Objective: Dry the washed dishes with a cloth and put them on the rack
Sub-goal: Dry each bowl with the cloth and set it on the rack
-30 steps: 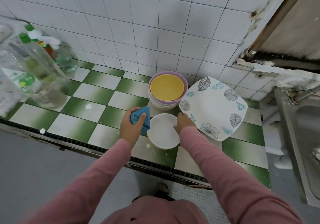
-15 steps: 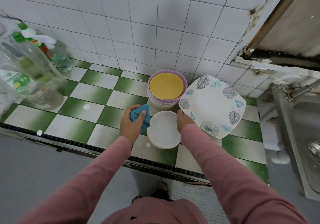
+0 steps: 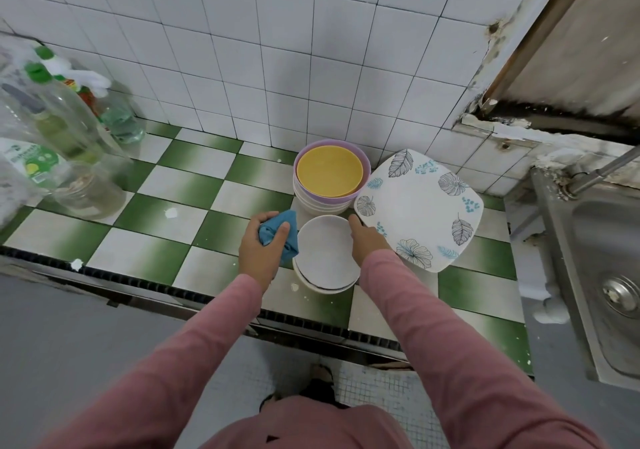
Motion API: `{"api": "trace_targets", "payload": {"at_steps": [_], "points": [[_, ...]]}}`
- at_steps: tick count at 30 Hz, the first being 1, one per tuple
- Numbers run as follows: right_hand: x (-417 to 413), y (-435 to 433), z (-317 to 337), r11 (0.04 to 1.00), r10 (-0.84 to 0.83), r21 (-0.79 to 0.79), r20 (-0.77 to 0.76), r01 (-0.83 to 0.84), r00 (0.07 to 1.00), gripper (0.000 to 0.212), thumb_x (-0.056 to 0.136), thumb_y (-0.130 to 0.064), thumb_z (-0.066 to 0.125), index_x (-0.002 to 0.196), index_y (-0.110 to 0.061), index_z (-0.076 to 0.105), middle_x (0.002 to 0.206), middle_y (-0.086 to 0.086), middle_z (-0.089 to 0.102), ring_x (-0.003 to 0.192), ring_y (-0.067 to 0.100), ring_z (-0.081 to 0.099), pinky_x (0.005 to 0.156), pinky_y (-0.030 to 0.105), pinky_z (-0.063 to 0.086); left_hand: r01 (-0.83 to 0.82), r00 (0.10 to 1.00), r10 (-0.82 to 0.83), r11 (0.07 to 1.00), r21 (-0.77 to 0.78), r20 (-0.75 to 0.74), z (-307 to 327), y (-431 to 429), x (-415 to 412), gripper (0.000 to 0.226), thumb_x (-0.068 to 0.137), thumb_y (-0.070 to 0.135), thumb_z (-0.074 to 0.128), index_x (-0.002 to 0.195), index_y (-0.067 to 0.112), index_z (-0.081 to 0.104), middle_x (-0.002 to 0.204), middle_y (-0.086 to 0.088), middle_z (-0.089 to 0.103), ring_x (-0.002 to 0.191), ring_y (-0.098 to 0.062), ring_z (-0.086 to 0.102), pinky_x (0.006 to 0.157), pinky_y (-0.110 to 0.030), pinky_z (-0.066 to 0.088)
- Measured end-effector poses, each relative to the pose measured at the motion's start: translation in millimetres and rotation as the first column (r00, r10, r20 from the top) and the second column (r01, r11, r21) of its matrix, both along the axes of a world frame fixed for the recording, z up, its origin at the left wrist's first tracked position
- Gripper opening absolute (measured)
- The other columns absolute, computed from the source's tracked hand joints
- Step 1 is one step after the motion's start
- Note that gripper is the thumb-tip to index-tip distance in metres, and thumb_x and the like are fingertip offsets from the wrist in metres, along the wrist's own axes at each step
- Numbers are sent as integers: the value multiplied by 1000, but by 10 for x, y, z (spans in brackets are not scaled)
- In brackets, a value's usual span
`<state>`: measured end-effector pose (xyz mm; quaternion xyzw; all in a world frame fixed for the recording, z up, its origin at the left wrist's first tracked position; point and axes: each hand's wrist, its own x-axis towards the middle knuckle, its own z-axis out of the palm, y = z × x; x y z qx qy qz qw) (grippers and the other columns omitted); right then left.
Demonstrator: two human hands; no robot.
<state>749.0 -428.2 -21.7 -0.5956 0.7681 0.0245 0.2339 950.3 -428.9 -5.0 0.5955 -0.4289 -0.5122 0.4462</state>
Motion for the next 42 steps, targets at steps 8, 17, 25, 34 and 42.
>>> {"api": "trace_targets", "payload": {"at_steps": [8,17,25,34,42], "points": [[-7,54,90,993,-40,-107,26,42,999,41,96,4,36,133,-14,35,110,20,60,95,35,60,78,39,44,-7,1000,7,1000,-20,2,3,61,16,21,92,22,67,110,25,57,109,4,61,102,-20,63,76,-27,56],[8,184,170,980,-90,-173,47,97,995,46,96,4,35,140,-10,32,118,21,54,105,41,59,86,45,44,-8,1000,7,1000,-9,-13,12,121,4,22,92,22,68,112,24,58,111,0,61,103,-22,63,81,-34,58],[33,346,159,936,-221,-239,165,257,961,49,95,6,35,142,-7,29,130,22,51,112,40,57,96,48,45,26,1000,-26,999,-19,1,58,152,4,22,92,22,67,112,24,57,110,2,60,100,-17,62,72,-24,55],[48,503,151,866,-260,-358,274,350,926,54,101,1,32,153,-14,32,128,23,47,109,41,53,93,42,41,47,999,-47,999,-25,0,66,159,33,24,92,24,67,114,22,58,109,3,61,100,-19,63,79,-32,58],[149,637,235,691,-243,-549,436,470,866,41,94,9,41,133,3,51,130,25,46,107,35,54,86,18,30,60,998,-60,998,-21,-5,92,176,104,23,91,25,69,112,21,60,111,-3,64,103,-24,64,85,-42,59]]}}
